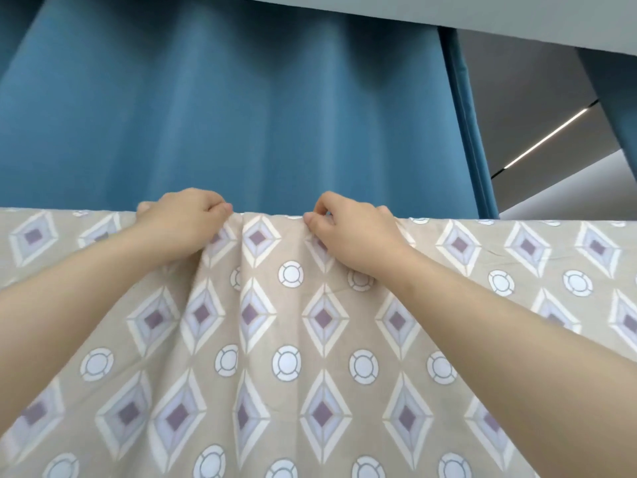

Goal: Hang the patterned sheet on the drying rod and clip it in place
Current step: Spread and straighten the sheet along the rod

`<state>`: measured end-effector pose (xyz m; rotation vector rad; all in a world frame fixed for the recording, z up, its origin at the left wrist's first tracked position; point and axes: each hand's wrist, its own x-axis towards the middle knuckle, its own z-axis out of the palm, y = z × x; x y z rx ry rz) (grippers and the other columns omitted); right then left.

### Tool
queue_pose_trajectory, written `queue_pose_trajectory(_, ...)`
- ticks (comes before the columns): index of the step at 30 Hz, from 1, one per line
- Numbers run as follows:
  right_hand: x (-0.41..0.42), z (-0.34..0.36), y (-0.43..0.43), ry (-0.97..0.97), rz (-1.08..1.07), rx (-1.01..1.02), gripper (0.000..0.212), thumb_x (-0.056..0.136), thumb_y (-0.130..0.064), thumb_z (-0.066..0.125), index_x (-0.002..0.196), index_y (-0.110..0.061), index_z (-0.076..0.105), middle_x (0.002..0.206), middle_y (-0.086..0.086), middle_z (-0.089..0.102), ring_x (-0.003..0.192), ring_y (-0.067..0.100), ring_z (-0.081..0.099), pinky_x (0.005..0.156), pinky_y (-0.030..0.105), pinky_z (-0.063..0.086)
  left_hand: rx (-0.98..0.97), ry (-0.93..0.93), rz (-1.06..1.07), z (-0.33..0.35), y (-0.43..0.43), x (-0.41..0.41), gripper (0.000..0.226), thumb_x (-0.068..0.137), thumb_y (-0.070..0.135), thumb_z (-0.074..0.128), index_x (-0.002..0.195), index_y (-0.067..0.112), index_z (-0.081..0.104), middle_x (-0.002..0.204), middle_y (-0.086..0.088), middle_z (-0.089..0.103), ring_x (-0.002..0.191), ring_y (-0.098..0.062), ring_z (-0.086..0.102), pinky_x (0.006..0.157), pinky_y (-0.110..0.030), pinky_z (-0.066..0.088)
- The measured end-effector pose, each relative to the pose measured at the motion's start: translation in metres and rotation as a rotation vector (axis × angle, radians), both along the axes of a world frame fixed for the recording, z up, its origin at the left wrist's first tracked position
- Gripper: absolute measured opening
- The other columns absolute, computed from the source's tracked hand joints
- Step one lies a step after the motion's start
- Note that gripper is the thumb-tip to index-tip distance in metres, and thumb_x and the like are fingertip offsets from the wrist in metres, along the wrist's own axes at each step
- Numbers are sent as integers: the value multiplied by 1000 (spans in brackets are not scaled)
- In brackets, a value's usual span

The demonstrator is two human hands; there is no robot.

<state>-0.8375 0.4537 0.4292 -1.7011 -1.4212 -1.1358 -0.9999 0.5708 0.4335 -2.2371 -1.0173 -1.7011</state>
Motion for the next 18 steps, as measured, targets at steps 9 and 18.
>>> queue_pose_trajectory(9,-2,-6,5,-46,-136,33,39,96,-50,24,98,-25,53,103,3,61,89,22,38,79,37,22,-64,-57,-76,-4,4,-19,25,99,25,35,93,23,59,92,0,60,92,-27,53,88,-34,40)
queue_pose_trajectory(18,-26,-6,7,16,-41,74,27,99,-33,28,102,-26,55,99,-4,59,102,24,50,94,48,25,-68,-70,-57,-1,5,-27,22,97,28,41,85,24,59,77,3,59,91,-28,52,98,-39,39)
